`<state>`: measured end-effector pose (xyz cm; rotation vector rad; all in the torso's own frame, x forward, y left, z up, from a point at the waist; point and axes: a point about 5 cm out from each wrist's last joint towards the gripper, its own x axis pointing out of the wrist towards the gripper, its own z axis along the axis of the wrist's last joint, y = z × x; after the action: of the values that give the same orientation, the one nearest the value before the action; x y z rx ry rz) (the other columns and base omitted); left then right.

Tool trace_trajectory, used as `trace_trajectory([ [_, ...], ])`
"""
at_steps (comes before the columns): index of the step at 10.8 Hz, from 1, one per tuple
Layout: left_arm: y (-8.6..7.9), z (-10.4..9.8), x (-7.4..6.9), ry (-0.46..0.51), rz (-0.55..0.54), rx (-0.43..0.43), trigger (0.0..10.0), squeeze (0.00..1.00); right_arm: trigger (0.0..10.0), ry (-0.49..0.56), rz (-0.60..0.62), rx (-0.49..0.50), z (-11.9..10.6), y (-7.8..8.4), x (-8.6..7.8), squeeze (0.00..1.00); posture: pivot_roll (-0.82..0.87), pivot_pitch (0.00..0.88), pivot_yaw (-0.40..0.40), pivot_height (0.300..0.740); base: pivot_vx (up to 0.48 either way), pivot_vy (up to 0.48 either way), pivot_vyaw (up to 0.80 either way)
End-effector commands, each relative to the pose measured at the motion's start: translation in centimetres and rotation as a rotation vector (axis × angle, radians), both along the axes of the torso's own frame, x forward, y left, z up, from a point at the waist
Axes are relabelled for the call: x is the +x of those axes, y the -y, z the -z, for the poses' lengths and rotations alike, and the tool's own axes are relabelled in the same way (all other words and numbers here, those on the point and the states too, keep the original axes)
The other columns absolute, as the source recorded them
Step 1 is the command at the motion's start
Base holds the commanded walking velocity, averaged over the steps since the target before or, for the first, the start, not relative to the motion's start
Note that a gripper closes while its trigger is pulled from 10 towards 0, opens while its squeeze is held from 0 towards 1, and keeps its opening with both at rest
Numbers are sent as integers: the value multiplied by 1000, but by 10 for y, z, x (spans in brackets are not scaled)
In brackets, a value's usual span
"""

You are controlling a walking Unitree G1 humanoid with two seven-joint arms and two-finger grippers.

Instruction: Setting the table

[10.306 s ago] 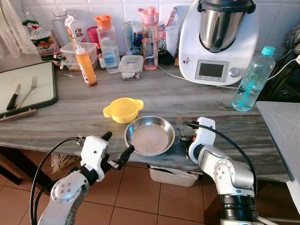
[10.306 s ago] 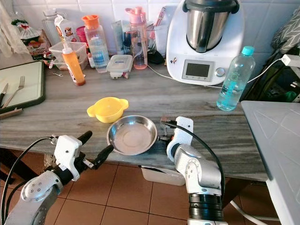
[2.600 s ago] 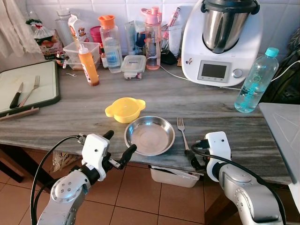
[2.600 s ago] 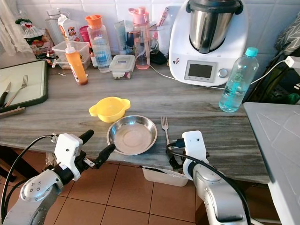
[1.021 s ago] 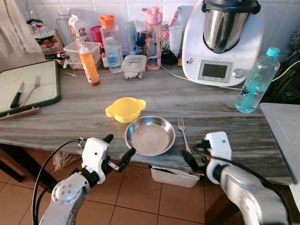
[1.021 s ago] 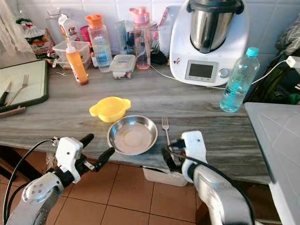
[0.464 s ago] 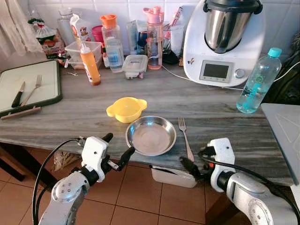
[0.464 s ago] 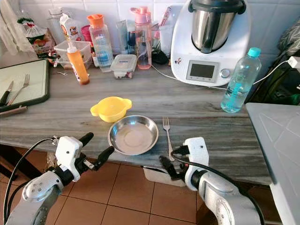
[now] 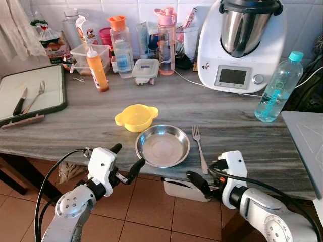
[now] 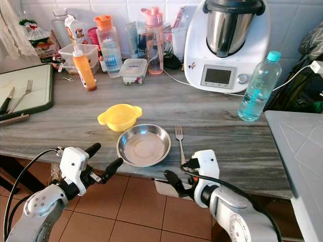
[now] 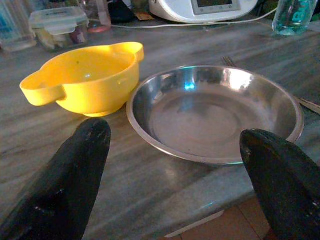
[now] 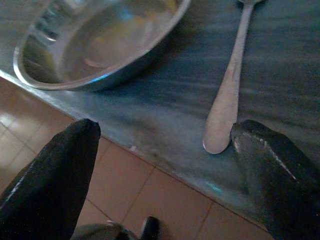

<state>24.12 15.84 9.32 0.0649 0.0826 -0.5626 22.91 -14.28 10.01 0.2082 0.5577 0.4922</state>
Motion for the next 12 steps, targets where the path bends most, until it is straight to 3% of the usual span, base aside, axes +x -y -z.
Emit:
trace_trajectory([
  [1,-2,-3,2,9,-6,10,10000,0,10000,26,-23,8,-6,-4,1,0,43,1,59,740,0,0,0],
  [6,-4,-3,0,9,-10,9,10000,0,10000,43,-38,6,-8,-6,2,0,43,4,58,740,0,0,0],
  [12,1,-8,0,13,-1,2,10000,0,10000,83,-70,3,-23,22,-3,0,25,5,70,740,0,0,0],
])
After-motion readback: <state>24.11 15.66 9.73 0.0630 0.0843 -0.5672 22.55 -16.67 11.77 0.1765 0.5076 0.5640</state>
